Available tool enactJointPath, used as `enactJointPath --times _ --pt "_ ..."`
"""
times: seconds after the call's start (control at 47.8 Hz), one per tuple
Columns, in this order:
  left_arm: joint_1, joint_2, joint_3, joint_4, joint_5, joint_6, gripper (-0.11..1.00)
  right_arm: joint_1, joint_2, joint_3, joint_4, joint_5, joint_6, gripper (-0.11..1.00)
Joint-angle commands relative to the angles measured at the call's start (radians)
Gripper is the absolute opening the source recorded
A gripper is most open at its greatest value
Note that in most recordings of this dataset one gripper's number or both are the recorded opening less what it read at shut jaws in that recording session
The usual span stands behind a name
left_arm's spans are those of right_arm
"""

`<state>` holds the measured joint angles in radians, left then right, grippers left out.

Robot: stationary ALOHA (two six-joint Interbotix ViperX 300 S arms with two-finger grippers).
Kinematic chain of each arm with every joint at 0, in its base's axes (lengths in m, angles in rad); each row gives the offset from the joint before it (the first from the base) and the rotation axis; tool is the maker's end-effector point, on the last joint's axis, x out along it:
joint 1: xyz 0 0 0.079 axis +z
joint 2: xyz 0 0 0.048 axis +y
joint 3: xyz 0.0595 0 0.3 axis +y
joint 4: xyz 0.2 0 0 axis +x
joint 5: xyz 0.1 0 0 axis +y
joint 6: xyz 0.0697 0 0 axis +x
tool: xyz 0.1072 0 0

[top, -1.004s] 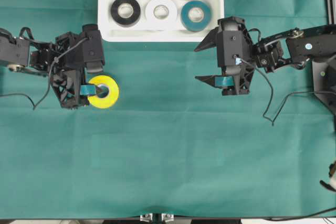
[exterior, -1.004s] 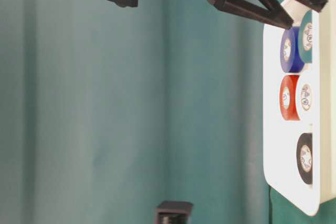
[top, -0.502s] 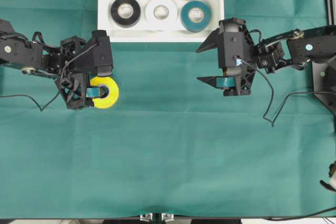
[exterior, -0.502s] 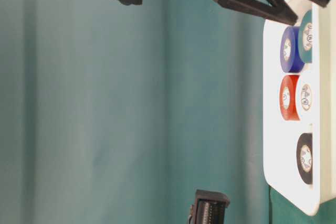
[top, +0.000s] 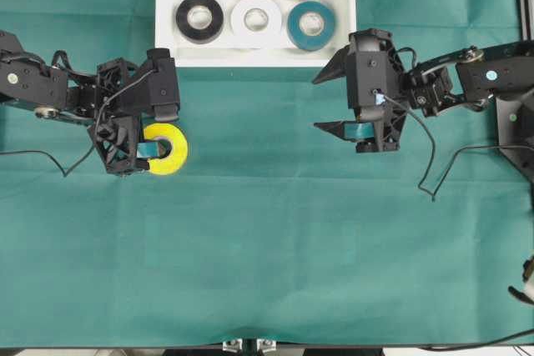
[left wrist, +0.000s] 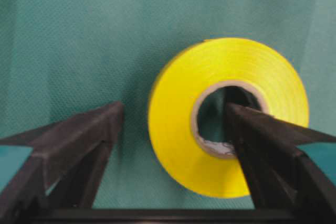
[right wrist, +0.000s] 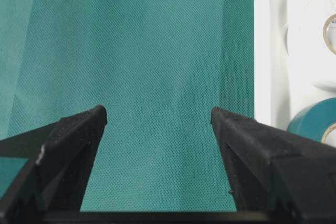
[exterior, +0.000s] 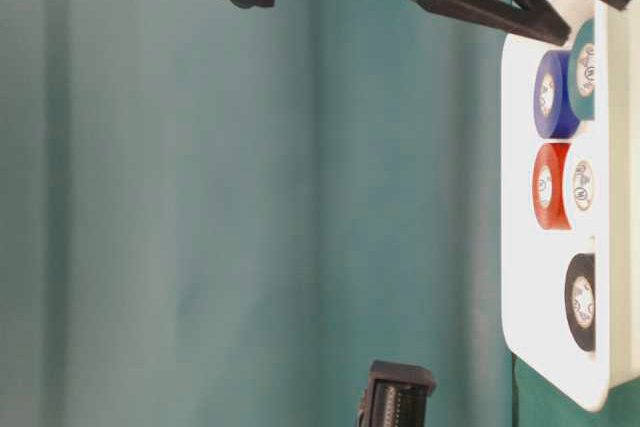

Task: Put the tape alternately from left to right into the white case.
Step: 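Lower the left gripper into the yellow roll's hole and grasp it, then carry the yellow roll into the case's top-left slot and release it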

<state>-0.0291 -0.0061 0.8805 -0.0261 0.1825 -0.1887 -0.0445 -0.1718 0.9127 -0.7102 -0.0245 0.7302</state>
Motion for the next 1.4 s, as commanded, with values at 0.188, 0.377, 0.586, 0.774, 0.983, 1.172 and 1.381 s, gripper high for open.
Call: enactJointPath --times 0.188,0.377,0.586,0.774,0.983,1.172,1.381 --pt "0.003 -0.028 -0.017 0.003 -0.005 -0.002 0.08 0.003 -0.008 -0.008 0.003 -0.008 0.0 0.87" --pt "0.003 -0.037 -0.014 0.003 -0.003 -0.002 -0.03 0.002 -0.008 -0.008 0.003 -0.008 0.0 0.87" --pt "0.002 -0.044 -0.017 0.003 -0.003 -0.002 -0.03 0.003 -0.008 -0.008 0.002 -0.008 0.0 0.87" --pt "-0.015 -0.067 -0.035 0.002 0.002 -0.005 -0.03 0.002 -0.008 -0.008 0.002 -0.008 0.002 0.87" --pt "-0.04 -0.115 -0.052 0.002 0.005 -0.003 -0.03 0.002 -0.008 -0.008 0.002 -0.008 0.0 0.87" --pt "-0.041 -0.123 -0.054 0.002 0.005 -0.002 -0.03 0.002 -0.008 -0.008 0.002 -0.008 0.0 0.87" --pt "-0.025 -0.126 -0.067 0.003 -0.002 0.002 -0.03 0.002 -0.008 -0.009 0.002 -0.008 0.0 0.87"
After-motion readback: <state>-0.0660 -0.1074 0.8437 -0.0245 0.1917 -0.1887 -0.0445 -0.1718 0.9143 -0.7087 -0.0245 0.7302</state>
